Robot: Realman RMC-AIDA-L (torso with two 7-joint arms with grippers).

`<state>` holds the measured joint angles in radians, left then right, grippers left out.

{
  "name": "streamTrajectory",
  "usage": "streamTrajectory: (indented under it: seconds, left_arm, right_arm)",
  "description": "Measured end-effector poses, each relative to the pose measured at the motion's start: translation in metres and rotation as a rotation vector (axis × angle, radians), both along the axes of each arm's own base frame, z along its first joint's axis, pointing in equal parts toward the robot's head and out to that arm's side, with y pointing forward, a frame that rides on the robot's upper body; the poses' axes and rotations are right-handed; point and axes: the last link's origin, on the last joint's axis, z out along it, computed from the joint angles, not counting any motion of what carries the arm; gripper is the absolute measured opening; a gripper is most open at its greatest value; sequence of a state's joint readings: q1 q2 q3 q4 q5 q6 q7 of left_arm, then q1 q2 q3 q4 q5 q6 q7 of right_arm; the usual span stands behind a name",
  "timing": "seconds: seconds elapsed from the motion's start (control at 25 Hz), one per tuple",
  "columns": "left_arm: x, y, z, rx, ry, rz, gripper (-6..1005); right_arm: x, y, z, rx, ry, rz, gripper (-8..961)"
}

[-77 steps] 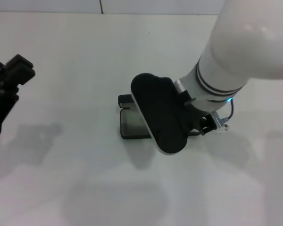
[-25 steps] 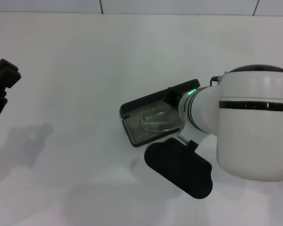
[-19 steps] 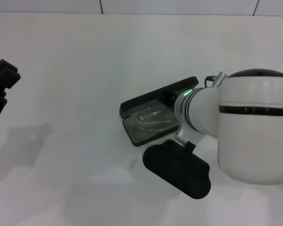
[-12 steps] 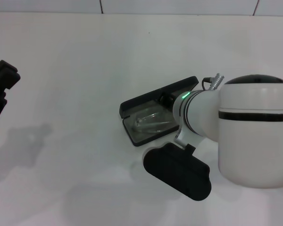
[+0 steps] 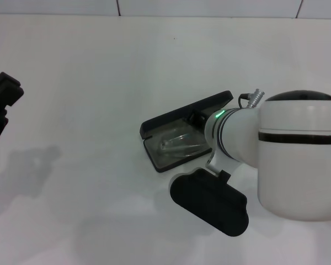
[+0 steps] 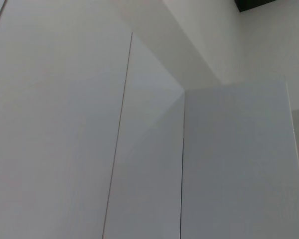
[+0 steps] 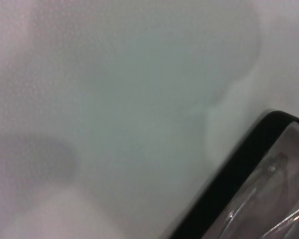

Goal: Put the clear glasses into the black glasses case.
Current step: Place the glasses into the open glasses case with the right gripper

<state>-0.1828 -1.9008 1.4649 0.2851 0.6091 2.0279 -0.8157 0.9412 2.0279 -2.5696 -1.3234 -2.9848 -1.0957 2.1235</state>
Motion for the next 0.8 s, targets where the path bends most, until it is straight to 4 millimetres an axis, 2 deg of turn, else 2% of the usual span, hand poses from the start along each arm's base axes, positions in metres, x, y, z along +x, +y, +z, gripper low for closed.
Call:
streamTrajectory:
  seconds: [0.52, 0.8]
  left_arm:
    - [-0.0005, -0.0005, -0.0007, -0.002, -0.002, 0.005, 91]
    - [-0.0005, -0.0005, -0.0007, -0.002, -0.002, 0.005, 91]
  right_arm:
    - [0.002, -0.0001, -0.0005, -0.002, -0.012, 0.006, 124]
    - [0.0001, -0.0022, -0.0014, -0.007, -0.001, 0.008, 234]
